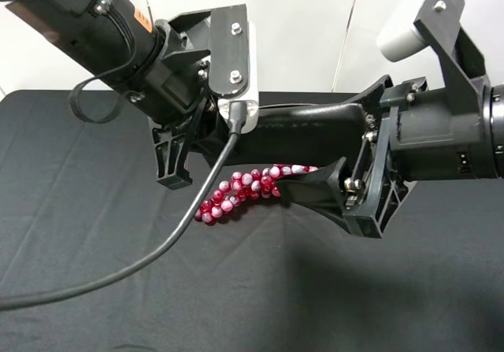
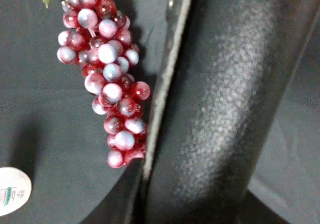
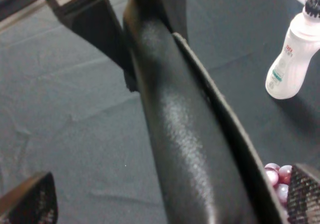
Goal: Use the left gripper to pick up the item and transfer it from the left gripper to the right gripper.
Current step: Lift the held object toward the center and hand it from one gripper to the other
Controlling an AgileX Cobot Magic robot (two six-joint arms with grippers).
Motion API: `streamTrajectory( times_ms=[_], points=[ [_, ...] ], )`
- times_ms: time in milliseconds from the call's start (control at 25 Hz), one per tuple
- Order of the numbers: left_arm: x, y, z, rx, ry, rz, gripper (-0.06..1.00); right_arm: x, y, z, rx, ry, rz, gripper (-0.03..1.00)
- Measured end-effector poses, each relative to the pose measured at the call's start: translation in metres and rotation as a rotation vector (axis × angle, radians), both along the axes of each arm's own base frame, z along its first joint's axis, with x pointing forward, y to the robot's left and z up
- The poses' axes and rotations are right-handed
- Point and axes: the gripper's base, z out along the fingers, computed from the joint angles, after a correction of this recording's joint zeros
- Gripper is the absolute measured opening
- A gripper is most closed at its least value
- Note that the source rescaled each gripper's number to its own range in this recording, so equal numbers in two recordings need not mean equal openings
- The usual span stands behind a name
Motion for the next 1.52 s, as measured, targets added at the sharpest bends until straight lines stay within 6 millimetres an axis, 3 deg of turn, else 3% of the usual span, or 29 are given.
streamTrajectory(
  times_ms=[160, 240, 320, 360, 400, 1000, 1080, 1200, 1280, 1400, 1520],
  points=[
    [-0.0005, -0.0007, 0.0003, -0.010, 0.010, 0.005, 0.01, 0.0001, 0.0000, 0.0001, 0.002, 0.000, -0.002, 1.00],
    [-0.0008, -0.0010, 0.0005, -0.015, 0.015, 0.007, 0.01, 0.0001, 0.0000, 0.0002, 0.002, 0.000, -0.002, 0.86],
    [-0.0009, -0.0012, 0.0005, -0.018, 0.017, 0.008, 0.01, 0.0003, 0.0000, 0.0003, 0.000, -0.005, -0.001, 0.50],
    [-0.0009, -0.0012, 0.0005, -0.018, 0.016, 0.008, 0.01, 0.0007, -0.0001, 0.0006, -0.001, -0.014, -0.001, 0.19],
    [-0.0012, -0.0010, 0.0003, -0.014, 0.017, 0.002, 0.00, 0.0015, -0.0003, 0.0011, 0.001, -0.024, -0.007, 0.00],
    [-0.0017, -0.0005, -0.0001, -0.006, 0.021, -0.003, 0.02, 0.0019, -0.0003, 0.0014, -0.001, -0.032, -0.006, 0.01],
    [-0.0010, -0.0002, -0.0001, -0.002, 0.010, -0.004, 0.18, 0.0016, -0.0003, 0.0012, 0.000, -0.027, -0.005, 0.01],
    [0.0007, -0.0009, 0.0009, -0.012, -0.008, 0.002, 0.64, 0.0014, -0.0002, 0.0011, -0.001, -0.024, -0.004, 0.01],
    [0.0011, -0.0010, 0.0011, -0.014, -0.011, 0.003, 0.86, 0.0013, -0.0002, 0.0010, -0.001, -0.024, -0.003, 0.01],
    [0.0011, -0.0010, 0.0011, -0.014, -0.012, 0.004, 0.96, 0.0010, -0.0001, 0.0008, -0.003, -0.021, 0.000, 0.01],
    [0.0011, -0.0010, 0.0011, -0.014, -0.012, 0.004, 0.99, 0.0006, -0.0001, 0.0005, -0.005, -0.017, 0.002, 0.01]
  ],
)
